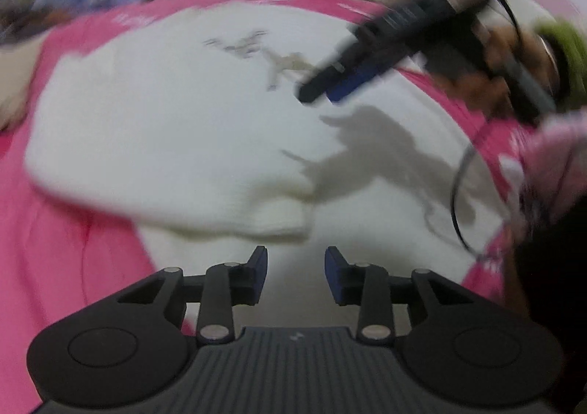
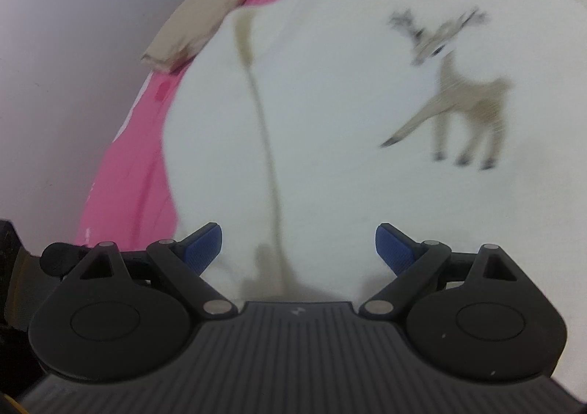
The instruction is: Fold clothes
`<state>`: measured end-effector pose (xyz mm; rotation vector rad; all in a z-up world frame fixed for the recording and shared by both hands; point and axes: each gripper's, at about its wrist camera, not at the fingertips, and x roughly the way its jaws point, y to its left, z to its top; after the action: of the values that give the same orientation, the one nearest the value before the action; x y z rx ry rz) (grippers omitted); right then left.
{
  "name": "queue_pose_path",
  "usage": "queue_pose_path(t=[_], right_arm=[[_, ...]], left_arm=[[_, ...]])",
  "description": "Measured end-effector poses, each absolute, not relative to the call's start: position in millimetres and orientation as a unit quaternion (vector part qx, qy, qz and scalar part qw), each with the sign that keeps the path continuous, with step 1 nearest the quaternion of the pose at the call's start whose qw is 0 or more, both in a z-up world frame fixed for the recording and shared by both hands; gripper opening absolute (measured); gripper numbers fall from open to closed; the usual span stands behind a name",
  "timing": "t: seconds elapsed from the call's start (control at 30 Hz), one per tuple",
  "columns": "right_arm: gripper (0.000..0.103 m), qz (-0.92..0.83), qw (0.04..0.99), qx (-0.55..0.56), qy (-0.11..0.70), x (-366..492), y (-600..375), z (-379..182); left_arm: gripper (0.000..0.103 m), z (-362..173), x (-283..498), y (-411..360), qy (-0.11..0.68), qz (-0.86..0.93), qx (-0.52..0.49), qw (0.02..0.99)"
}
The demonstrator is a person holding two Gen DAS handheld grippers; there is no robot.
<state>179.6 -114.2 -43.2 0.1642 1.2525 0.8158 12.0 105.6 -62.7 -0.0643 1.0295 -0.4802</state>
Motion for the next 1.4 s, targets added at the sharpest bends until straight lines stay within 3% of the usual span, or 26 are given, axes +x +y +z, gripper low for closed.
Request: queue_pose_path(t=[0.13, 0.4, 0.53, 0.6, 0.7, 0.77, 1.4], right_arm=[[0.09, 0.388, 0.709, 0.072, 0.584, 181.6, -97.8, -53.6], [0.071, 0.411, 0.685, 0.054, 0.598, 183.9, -79.9, -63.0], [0.051, 0.424, 0.671, 0.054, 0.606, 183.1, -75.5, -62.7], [0.047, 0.429, 0.663, 0.052, 0.611, 181.2, -73.7, -62.7], [0.033, 0.436, 0.664, 0.026, 0.607, 174.1, -67.3, -59.3], [0.006, 0.441, 0.663, 0.01, 0.605, 169.1, -64.0, -56.7], [0.004, 0.468, 0.606, -0.016, 0.643, 65.0, -78.9, -22.8]], left_arm=[[0.038, -80.5, 33.8, 132.2, 0.516, -0.171, -0.191, 0.818], [0.035, -116.2, 50.8, 130.6, 0.532, -0.148, -0.298, 0.779], [0.03, -121.2, 58.1, 129.4, 0.527, -0.135, -0.316, 0.777], [0.022, -117.9, 57.3, 129.4, 0.525, -0.137, -0.307, 0.782], [0.012, -112.7, 55.6, 129.6, 0.522, -0.141, -0.293, 0.789], [0.009, -109.2, 54.6, 129.7, 0.519, -0.144, -0.283, 0.793], [0.008, -83.5, 7.0, 119.0, 0.574, -0.274, -0.156, 0.756]])
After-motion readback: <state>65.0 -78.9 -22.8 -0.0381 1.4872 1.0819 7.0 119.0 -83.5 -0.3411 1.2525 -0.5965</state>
